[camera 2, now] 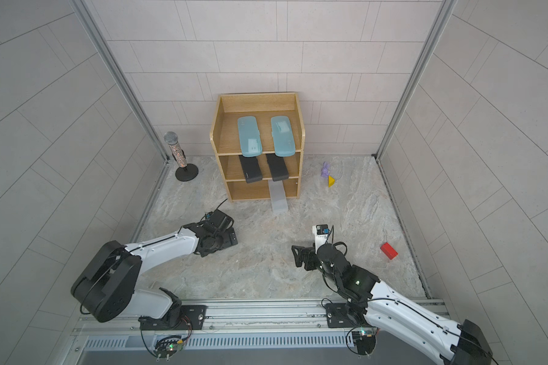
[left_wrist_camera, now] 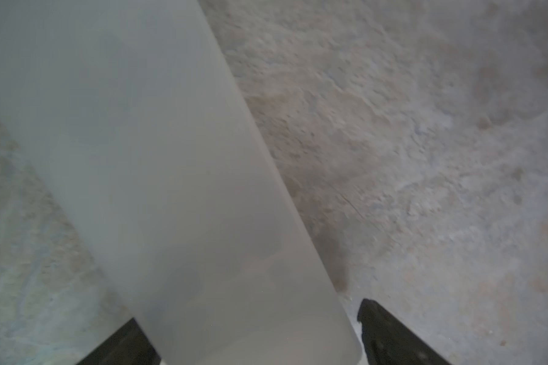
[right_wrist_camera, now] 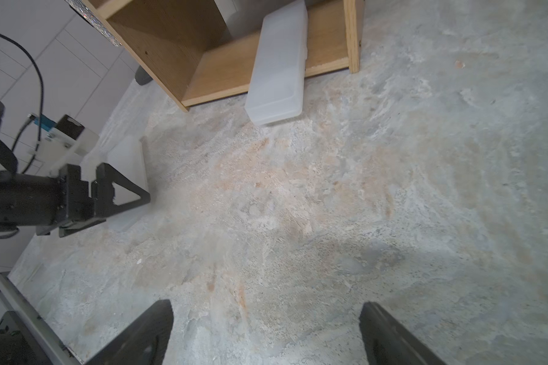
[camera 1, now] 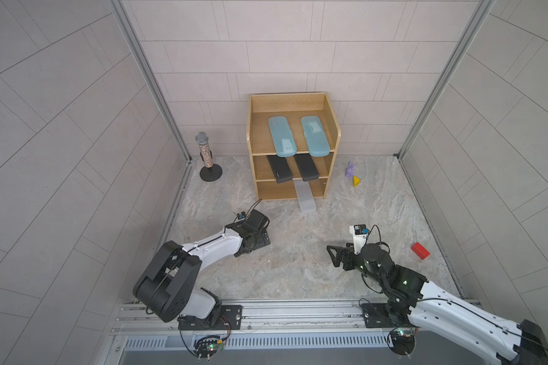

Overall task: Place the pencil cases on the shelf according to color
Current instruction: Pick up the pencil case from the center of the board.

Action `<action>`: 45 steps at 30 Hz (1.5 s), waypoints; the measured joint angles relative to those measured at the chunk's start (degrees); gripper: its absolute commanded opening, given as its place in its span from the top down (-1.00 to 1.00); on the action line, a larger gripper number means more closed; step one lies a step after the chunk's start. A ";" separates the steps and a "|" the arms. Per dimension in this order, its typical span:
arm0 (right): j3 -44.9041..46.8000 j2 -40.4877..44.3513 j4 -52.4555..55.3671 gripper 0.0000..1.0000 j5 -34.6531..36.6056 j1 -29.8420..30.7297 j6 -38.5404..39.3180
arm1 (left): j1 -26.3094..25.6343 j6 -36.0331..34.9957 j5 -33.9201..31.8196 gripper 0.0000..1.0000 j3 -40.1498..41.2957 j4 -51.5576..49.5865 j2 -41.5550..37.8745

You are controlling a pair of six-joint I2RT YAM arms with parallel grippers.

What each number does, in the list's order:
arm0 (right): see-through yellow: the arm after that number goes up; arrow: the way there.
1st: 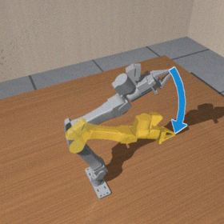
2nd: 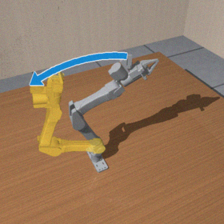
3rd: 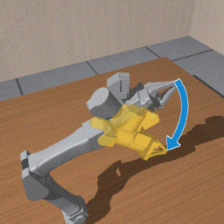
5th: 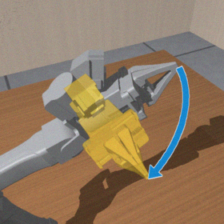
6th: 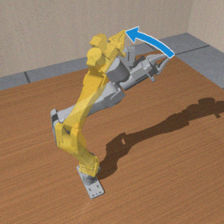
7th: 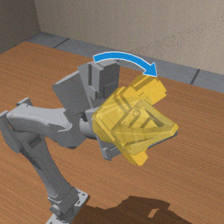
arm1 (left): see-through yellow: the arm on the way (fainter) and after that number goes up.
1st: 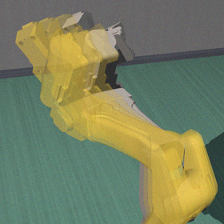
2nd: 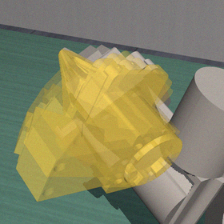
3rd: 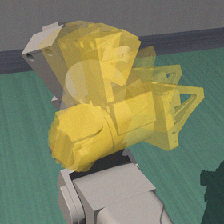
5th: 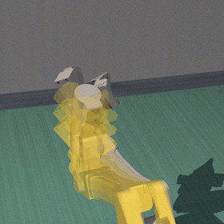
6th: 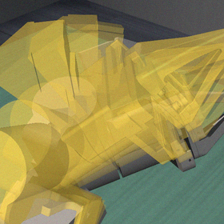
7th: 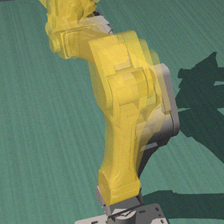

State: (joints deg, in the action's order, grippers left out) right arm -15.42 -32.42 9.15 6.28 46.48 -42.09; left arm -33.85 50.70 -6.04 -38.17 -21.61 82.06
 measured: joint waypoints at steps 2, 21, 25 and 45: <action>-0.61 0.31 1.01 -0.94 0.02 0.00 0.11 | -4.09 1.66 -0.50 -0.99 1.11 0.42 -1.20; -31.61 -44.89 1.01 -1.00 0.33 7.82 6.27 | -2.73 3.85 -13.73 -0.99 7.02 -11.80 -45.57; -41.83 -56.89 -0.59 -0.99 -1.07 10.05 7.96 | 11.85 0.11 -12.41 -0.99 7.34 -14.71 -48.28; -74.25 -93.18 5.22 -1.00 -4.31 14.80 16.11 | 24.22 -0.72 -5.95 -0.99 13.29 -12.61 -52.52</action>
State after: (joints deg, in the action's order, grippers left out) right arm -89.67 -125.60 14.37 1.98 61.28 -25.98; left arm -9.63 49.98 -11.99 -24.88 -34.22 29.54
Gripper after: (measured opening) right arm 0.997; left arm 0.996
